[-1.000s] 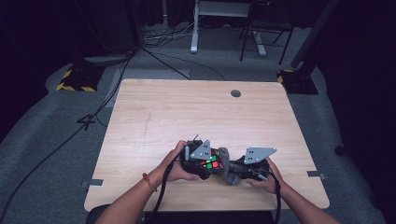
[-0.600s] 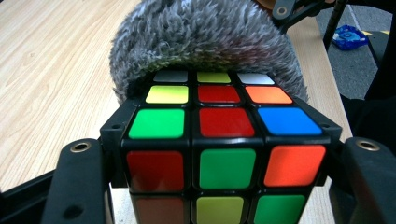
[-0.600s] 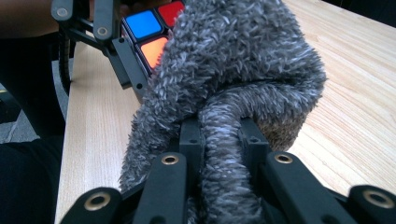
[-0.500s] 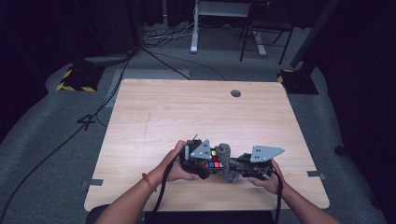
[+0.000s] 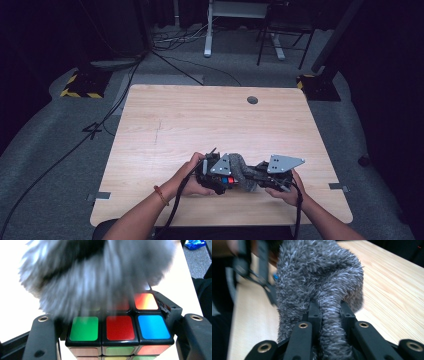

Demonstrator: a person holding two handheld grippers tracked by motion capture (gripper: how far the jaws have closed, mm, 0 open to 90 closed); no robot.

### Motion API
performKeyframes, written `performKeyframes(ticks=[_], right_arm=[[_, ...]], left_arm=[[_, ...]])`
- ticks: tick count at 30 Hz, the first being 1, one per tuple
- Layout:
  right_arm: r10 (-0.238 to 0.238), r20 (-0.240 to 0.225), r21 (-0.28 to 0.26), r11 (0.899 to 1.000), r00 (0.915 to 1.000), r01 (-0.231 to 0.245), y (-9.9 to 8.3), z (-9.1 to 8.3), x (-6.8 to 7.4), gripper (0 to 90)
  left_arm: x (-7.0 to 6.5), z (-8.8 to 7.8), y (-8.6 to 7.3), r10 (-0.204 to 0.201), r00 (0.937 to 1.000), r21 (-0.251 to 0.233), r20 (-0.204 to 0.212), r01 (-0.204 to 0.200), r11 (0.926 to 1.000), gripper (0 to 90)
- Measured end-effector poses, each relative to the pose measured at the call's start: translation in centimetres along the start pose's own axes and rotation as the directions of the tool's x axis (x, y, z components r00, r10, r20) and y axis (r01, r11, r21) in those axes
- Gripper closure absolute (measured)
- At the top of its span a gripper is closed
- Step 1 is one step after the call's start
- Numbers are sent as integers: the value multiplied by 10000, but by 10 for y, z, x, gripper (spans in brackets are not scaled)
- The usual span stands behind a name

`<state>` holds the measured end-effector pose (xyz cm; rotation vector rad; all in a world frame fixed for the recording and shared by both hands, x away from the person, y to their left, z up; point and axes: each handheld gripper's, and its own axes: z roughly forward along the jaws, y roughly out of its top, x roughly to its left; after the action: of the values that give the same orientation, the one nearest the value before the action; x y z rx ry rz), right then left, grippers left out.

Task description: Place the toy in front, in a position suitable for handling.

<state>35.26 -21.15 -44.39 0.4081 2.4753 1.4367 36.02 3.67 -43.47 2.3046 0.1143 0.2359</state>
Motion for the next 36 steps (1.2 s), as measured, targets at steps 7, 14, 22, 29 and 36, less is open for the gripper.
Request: performKeyframes(ticks=[7, 14, 22, 29, 36], right_arm=[[303, -523, 731, 9970, 9982, -264, -7, 10, -3, 767], [37, -603, -76, 10000, 9982, -42, 4, -1, 4, 770], [-286, -484, -457, 9986, 9984, 263, 10, -10, 8, 771], [213, -389, 342, 9992, 9990, -200, -2, 2, 0, 770], [210, -633, 1004, 9948, 9978, -146, -8, 14, -1, 767]], left_arm=[[1, -10, 2, -245, 9995, -1035, 188, 263, 9943, 332], [1, -5, 0, -207, 9993, -696, 308, 228, 9973, 330], [-3, 2, 3, 73, 9995, -231, 299, -66, 9997, 333], [3, -12, 4, -312, 9991, -1188, 274, 343, 9923, 335], [5, -22, 6, -367, 9983, -1701, 447, 438, 9844, 335]])
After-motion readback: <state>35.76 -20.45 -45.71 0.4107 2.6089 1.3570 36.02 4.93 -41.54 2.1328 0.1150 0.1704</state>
